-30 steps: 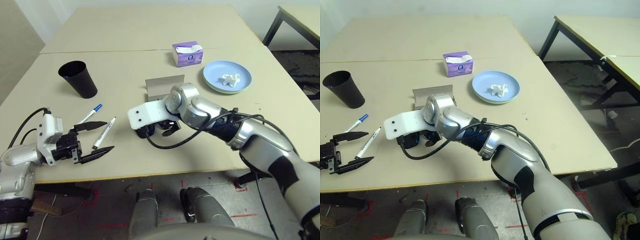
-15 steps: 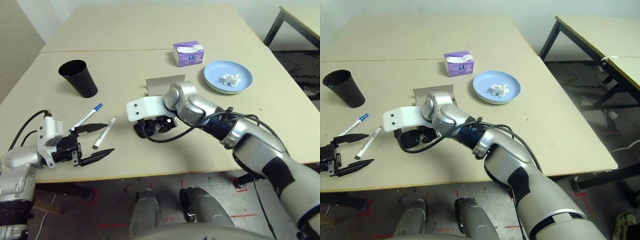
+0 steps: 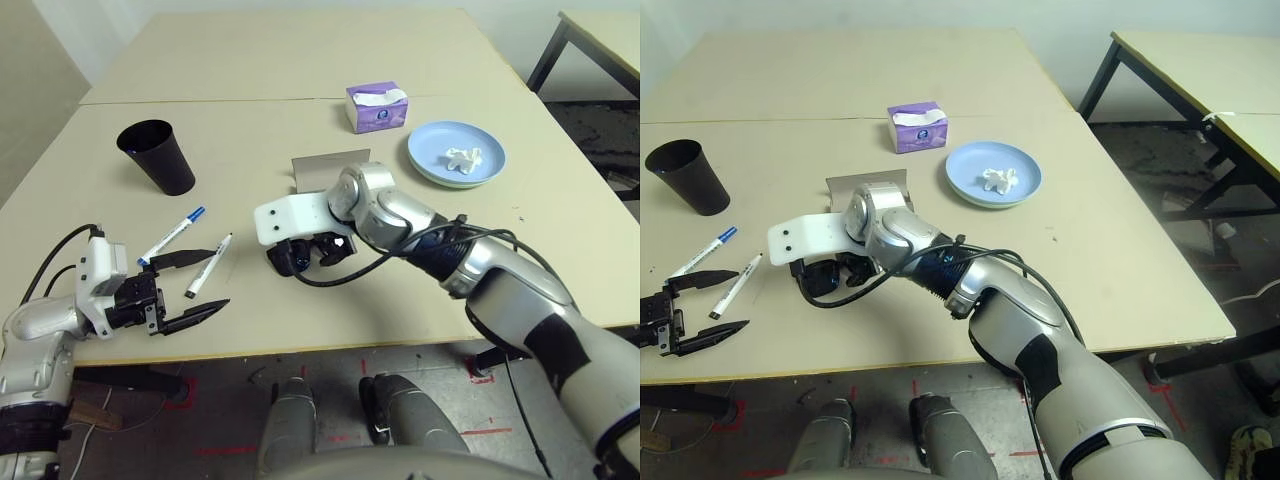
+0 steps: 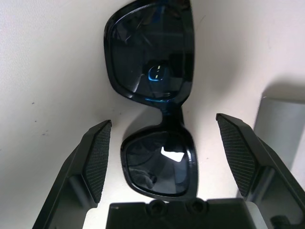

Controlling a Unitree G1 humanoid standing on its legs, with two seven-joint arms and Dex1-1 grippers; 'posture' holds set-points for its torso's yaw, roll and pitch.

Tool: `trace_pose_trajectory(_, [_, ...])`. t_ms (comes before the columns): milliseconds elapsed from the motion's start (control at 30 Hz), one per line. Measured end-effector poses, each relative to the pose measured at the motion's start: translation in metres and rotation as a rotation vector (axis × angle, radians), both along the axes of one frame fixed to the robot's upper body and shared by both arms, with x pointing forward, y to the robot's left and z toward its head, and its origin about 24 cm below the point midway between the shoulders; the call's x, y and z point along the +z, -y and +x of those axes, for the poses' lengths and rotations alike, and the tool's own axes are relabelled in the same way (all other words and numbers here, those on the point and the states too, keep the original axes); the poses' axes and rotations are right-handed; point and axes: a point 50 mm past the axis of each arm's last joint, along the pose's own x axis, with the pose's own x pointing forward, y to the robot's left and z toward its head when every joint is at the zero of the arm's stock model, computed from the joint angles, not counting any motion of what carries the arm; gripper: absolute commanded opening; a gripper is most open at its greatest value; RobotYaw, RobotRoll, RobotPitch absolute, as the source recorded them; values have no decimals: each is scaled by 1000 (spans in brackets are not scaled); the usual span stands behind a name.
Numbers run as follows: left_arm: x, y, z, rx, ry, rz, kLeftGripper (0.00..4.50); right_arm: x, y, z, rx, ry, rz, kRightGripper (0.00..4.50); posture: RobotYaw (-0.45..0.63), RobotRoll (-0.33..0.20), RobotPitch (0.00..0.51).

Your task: Organize and tidy the items on the table.

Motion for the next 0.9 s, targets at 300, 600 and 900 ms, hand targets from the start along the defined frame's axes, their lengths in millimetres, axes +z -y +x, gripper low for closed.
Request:
trace_pose_trajectory(300, [-1,1,1,-2,7,-9,4500,3,3,-3,-6,-15,18,1351,-21,0,151])
trace_pose_trajectory(600, [-2,4,2,-1,13,-25,4500,5,5,-4,-17,-28,27,141,-18,0,153])
trace_pose_trajectory(900, [-1,7,3,-2,22,-34,4500,6,11,-1,-34,-45,13,141,-29,0,154])
